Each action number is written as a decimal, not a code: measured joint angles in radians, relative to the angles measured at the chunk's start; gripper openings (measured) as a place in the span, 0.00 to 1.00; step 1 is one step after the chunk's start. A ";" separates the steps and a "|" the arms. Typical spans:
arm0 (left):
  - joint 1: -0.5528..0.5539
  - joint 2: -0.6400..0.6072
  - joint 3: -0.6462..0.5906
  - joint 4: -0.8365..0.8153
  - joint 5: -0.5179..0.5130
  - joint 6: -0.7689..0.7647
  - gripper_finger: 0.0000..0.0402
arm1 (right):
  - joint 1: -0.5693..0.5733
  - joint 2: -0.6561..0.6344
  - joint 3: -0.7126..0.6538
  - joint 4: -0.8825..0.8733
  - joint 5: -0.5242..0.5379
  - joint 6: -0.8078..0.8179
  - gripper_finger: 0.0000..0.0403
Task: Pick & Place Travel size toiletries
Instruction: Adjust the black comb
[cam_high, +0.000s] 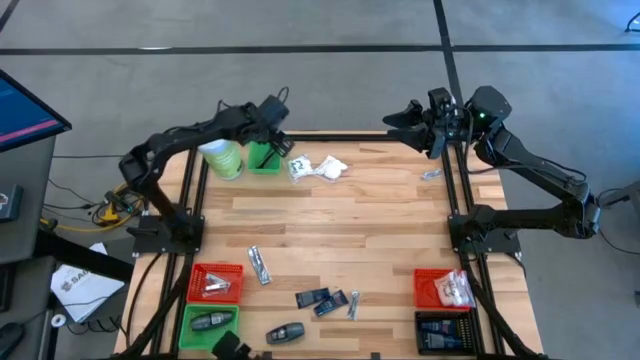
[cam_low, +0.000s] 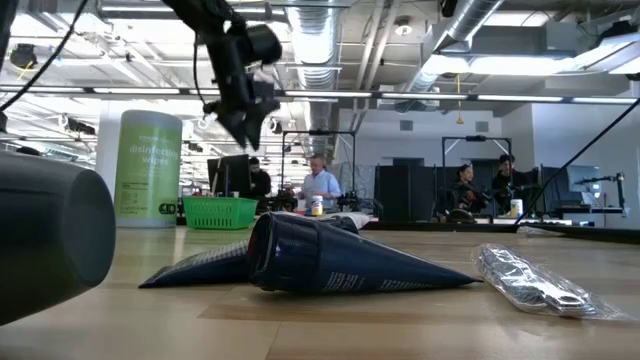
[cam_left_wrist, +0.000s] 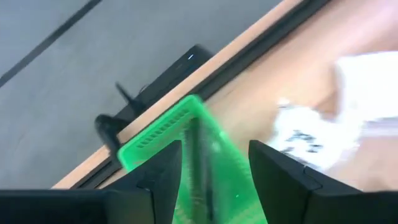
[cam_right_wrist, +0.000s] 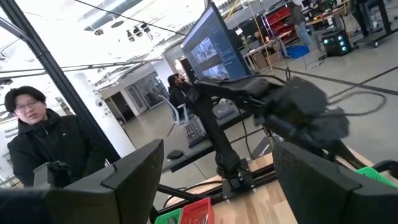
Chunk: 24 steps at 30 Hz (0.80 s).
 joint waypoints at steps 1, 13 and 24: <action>-0.017 -0.018 0.000 0.007 0.001 0.000 0.43 | 0.000 0.000 0.000 0.000 0.000 0.000 0.72; -0.205 -0.166 0.000 0.026 0.014 -0.182 0.38 | 0.003 0.000 0.000 -0.009 -0.001 -0.042 0.72; -0.445 -0.212 0.000 0.025 0.162 -0.275 0.33 | 0.073 0.066 -0.001 -0.087 0.027 0.046 0.72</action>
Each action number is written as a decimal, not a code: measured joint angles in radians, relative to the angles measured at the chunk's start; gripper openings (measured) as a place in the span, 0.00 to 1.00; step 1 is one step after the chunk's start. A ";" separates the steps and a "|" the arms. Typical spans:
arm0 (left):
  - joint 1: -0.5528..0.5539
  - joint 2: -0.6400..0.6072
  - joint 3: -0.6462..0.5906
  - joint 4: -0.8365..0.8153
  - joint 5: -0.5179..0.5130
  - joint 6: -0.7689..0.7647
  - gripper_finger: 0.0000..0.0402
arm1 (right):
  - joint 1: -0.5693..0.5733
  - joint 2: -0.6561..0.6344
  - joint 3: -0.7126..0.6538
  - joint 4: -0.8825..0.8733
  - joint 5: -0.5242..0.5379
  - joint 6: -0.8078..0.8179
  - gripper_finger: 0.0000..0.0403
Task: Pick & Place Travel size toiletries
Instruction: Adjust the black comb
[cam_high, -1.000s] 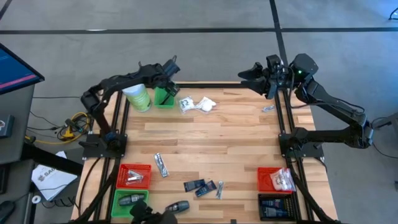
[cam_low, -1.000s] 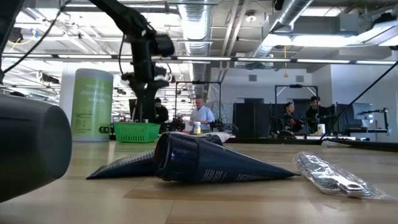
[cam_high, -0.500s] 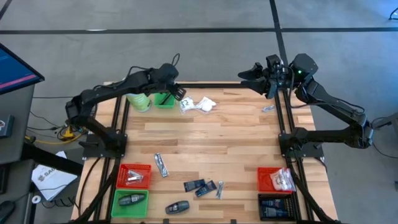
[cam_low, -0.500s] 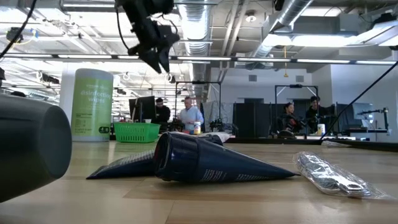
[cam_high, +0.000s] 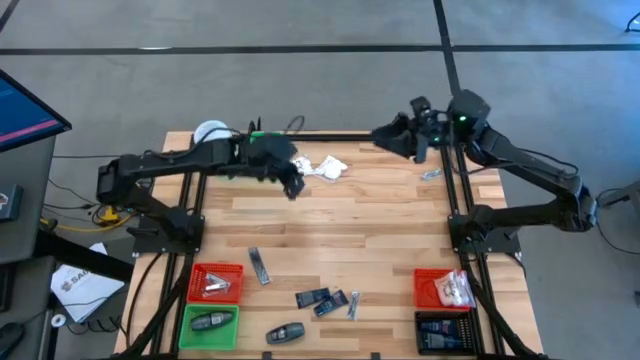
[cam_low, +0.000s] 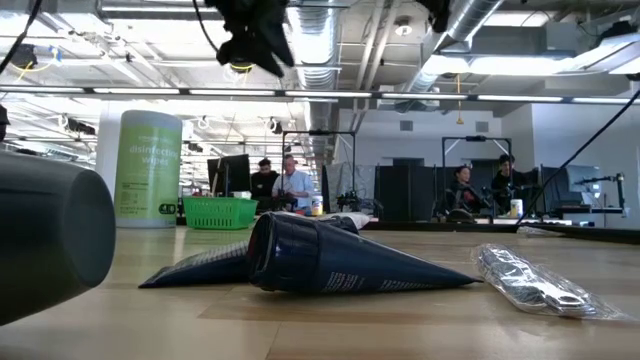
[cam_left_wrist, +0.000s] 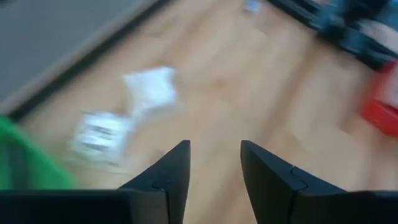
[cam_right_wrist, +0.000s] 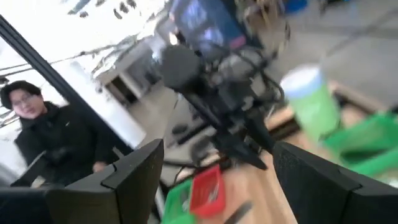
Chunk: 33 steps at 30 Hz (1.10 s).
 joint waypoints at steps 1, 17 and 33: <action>-0.027 -0.001 0.000 -0.001 0.012 -0.013 0.33 | 0.018 0.010 0.000 -0.014 0.000 0.009 0.72; -0.440 -0.042 -0.001 -0.020 -0.132 -0.172 0.19 | 0.358 0.100 0.001 -0.172 0.182 0.153 0.39; -0.600 -0.039 -0.158 -0.238 0.034 -0.370 0.00 | 0.594 0.292 0.000 -0.115 0.207 0.285 0.01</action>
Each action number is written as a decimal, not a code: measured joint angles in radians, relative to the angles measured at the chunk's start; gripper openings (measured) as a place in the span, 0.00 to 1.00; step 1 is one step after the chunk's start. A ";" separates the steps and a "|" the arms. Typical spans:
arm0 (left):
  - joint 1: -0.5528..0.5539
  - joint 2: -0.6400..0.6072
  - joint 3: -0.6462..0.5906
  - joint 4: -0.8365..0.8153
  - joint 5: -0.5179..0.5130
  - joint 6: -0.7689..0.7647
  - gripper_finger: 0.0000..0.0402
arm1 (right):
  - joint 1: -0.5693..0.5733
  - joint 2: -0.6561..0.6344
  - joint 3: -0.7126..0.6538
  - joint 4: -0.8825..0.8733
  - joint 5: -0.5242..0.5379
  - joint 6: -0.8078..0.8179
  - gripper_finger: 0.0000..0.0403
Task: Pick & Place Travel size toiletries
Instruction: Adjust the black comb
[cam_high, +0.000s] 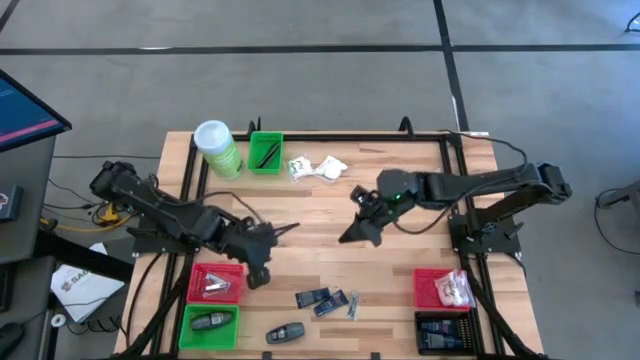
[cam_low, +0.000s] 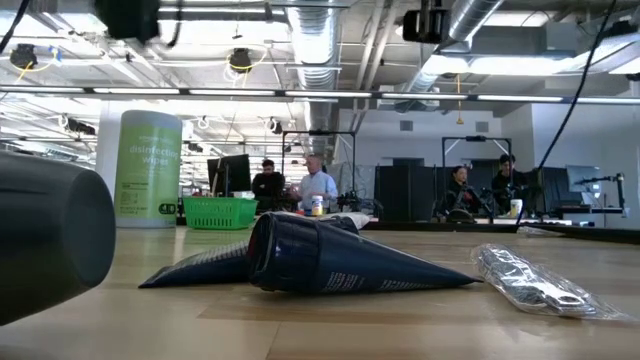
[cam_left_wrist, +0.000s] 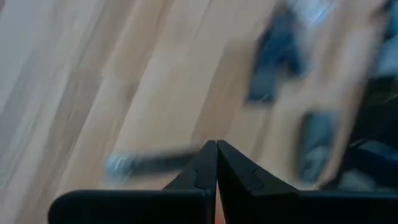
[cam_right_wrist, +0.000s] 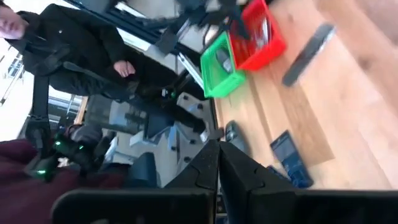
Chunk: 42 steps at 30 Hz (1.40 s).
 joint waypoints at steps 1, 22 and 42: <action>0.000 0.000 -0.015 -0.044 0.011 -0.003 0.00 | 0.004 0.015 0.000 0.005 0.000 0.015 0.02; 0.085 0.047 -0.341 0.126 0.173 0.108 0.00 | 0.001 0.105 0.001 0.228 0.083 0.078 0.00; 0.141 0.254 -0.378 0.270 0.280 0.238 0.00 | -0.023 0.048 0.000 0.230 0.087 0.025 0.00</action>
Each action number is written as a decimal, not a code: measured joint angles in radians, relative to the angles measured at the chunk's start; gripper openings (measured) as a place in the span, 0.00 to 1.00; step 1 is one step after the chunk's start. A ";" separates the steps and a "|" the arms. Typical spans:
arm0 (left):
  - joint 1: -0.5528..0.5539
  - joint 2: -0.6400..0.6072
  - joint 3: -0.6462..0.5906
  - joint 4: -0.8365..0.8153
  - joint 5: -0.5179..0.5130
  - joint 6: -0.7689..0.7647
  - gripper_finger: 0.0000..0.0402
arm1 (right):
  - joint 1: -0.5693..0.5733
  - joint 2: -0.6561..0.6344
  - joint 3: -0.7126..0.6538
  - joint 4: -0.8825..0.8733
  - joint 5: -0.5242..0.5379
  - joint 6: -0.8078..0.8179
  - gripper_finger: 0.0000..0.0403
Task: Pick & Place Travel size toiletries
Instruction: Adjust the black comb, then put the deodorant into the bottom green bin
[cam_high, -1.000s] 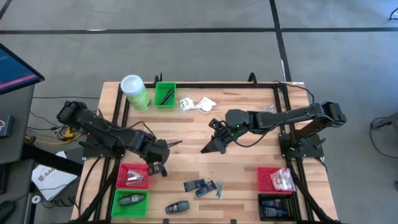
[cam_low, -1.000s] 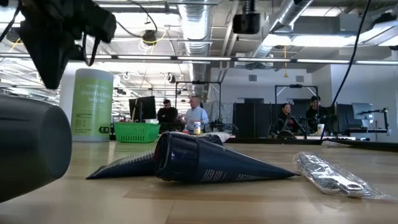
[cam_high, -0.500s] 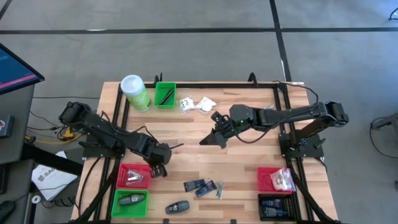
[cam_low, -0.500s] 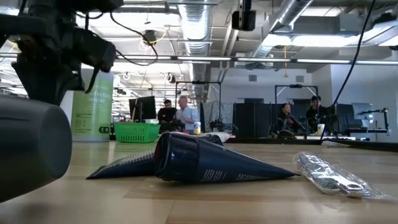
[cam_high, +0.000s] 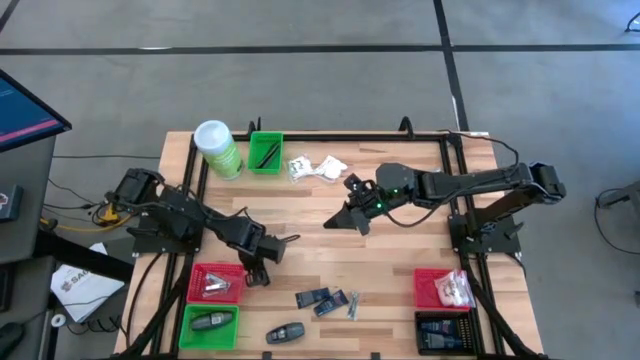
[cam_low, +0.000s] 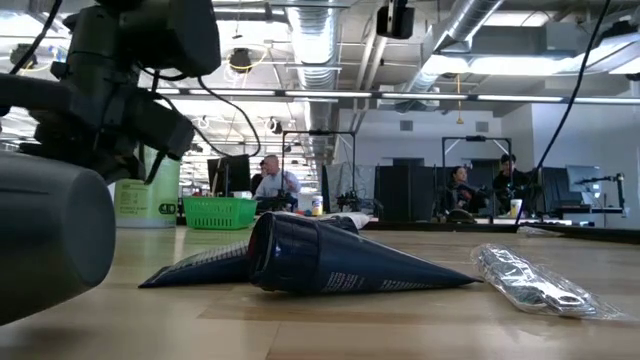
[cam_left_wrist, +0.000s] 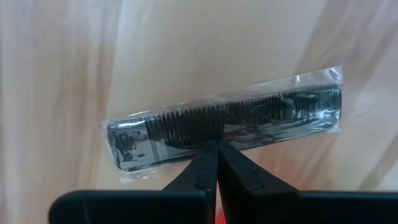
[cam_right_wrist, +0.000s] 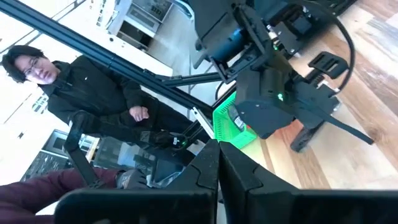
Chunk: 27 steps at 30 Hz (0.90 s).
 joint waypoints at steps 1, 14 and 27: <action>0.008 0.000 0.000 0.017 0.004 0.004 0.00 | 0.001 0.000 0.000 0.000 0.000 -0.005 0.00; 0.174 -0.054 -0.007 0.226 -0.037 0.017 0.00 | 0.015 0.001 0.000 -0.002 0.013 -0.025 0.00; 0.082 -0.313 -0.005 0.239 -0.152 -0.147 0.00 | 0.074 0.002 0.000 -0.035 -0.030 -0.085 0.00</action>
